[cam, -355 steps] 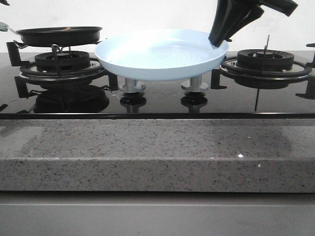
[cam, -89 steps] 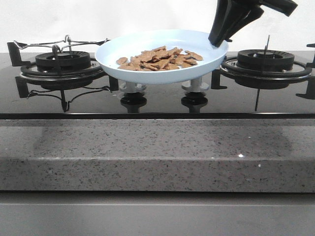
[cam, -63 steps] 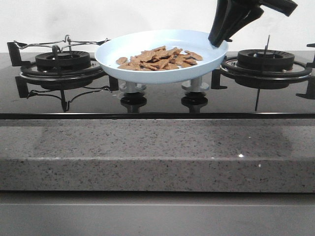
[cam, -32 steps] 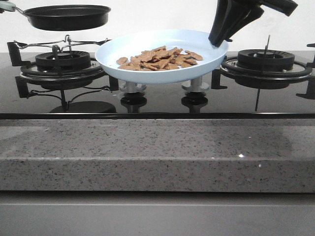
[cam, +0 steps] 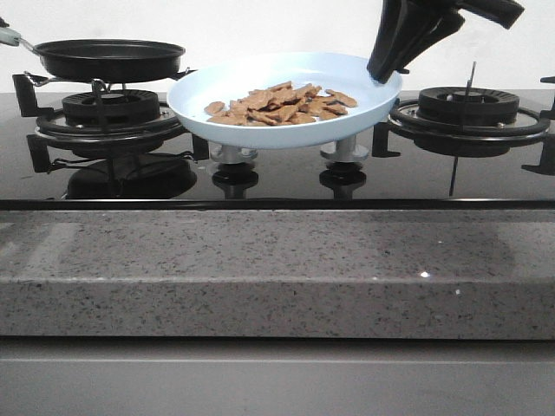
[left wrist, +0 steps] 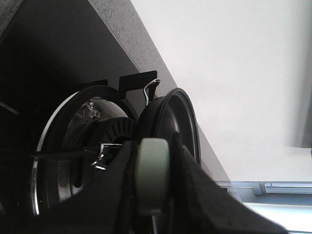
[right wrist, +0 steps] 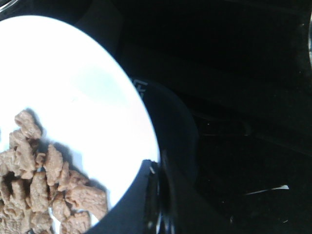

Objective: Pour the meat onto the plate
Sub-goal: 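Carry the empty pan back onto its burner and release with left gripper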

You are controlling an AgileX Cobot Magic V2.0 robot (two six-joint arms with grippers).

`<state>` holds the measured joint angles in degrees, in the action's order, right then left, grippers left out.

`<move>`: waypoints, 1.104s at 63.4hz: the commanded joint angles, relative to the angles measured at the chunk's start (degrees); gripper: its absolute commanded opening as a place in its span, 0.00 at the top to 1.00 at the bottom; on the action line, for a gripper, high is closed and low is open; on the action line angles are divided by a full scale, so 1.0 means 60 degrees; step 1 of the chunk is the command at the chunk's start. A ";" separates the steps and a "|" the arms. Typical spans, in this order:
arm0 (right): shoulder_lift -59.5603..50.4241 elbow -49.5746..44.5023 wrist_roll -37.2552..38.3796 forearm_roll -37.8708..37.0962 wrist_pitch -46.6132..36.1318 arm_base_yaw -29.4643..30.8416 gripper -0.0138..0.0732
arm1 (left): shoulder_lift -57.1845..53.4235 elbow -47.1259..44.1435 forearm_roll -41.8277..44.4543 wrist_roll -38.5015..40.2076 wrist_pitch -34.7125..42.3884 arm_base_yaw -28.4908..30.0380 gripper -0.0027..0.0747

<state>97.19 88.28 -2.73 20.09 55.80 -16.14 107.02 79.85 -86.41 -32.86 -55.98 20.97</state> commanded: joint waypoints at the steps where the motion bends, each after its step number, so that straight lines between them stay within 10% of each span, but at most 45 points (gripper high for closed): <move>1: -0.0512 0.0240 -0.0077 0.0258 -0.0368 0.0019 0.92 | -0.0444 0.0305 -0.0303 0.0045 -0.0138 0.0038 0.95; 39: -0.0512 0.0240 -0.0077 0.0258 -0.0368 0.0019 0.92 | -0.0589 0.0338 0.1410 0.0045 -0.0507 0.0038 0.43; 70: -0.0512 0.0240 -0.0077 0.0258 -0.0368 0.0019 0.92 | -0.1292 0.0338 0.2502 0.0028 -0.1541 0.0021 0.51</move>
<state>97.19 88.28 -2.73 20.09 55.80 -16.14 102.97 80.19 -68.74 -32.58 -62.74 20.97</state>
